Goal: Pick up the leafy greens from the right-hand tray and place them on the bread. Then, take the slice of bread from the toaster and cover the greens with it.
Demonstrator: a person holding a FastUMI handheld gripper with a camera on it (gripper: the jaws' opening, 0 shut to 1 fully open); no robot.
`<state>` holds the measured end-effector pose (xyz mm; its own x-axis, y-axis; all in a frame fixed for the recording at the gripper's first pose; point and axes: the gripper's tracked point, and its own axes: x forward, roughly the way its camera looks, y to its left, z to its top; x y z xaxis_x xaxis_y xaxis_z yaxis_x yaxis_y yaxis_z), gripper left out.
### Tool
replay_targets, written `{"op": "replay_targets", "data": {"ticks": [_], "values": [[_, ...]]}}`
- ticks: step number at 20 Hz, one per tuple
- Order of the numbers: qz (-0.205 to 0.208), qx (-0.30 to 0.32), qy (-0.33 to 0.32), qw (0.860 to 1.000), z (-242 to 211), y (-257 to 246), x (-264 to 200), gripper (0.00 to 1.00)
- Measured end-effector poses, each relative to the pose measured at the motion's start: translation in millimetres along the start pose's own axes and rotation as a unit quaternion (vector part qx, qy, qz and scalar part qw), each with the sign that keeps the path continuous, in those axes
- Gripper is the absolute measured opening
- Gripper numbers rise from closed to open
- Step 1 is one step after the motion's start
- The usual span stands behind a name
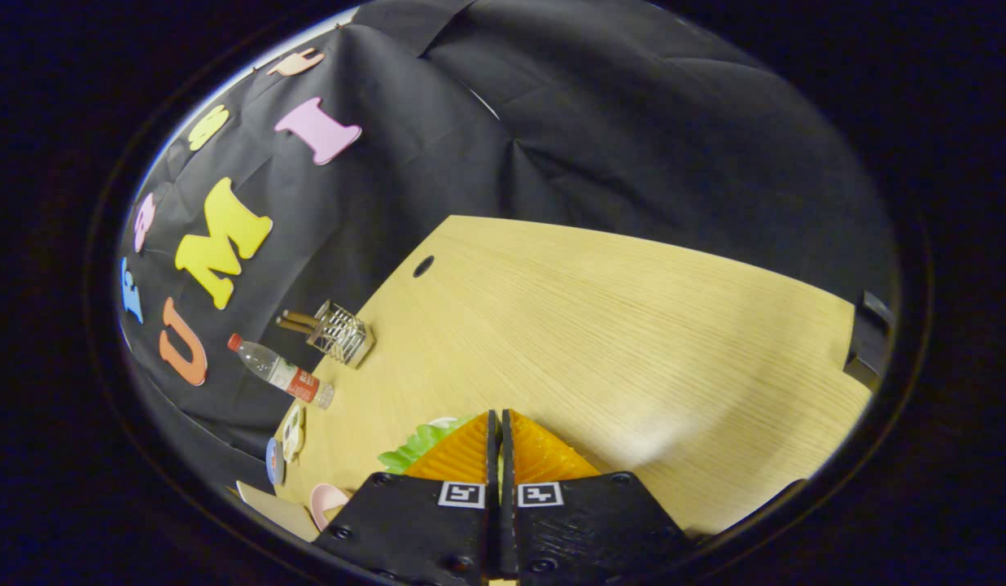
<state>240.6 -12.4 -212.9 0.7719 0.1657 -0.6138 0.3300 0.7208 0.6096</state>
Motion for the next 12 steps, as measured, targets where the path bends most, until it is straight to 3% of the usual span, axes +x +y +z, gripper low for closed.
{"op": "replay_targets", "data": {"ticks": [12], "values": [[0.108, -0.028, -0.060, 0.992, 9, 100, -86, 0.00]]}}
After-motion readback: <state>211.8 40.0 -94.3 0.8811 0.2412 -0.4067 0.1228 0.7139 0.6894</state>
